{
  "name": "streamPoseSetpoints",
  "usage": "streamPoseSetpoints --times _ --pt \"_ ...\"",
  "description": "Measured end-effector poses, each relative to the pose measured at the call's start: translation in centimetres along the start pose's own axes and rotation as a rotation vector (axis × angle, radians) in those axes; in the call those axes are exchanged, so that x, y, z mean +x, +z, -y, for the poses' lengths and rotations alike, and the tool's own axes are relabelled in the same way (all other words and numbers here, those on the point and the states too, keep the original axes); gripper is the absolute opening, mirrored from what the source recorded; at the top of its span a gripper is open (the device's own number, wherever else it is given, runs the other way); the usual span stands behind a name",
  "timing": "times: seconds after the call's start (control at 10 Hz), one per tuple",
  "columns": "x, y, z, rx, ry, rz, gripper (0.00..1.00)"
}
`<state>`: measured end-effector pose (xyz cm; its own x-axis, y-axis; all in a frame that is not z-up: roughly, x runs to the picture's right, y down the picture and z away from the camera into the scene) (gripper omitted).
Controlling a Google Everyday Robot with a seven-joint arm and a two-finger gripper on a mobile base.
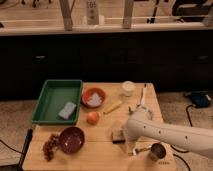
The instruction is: Place eraser in purple bowl
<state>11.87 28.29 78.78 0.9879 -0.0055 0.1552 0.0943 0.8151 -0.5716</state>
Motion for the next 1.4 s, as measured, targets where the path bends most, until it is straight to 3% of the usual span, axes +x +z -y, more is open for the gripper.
streamPoseSetpoints --times 0.4,0.6,0.7,1.4 --pt "0.0 0.1 -0.1 -0.004 -0.01 0.0 0.19" --pt "0.3 0.0 -0.1 -0.005 -0.015 -0.004 0.04" --pt "0.5 -0.2 -0.2 -0.011 -0.018 -0.006 0.0" --pt "-0.8 -2.5 -0.2 -0.034 -0.094 -0.011 0.0"
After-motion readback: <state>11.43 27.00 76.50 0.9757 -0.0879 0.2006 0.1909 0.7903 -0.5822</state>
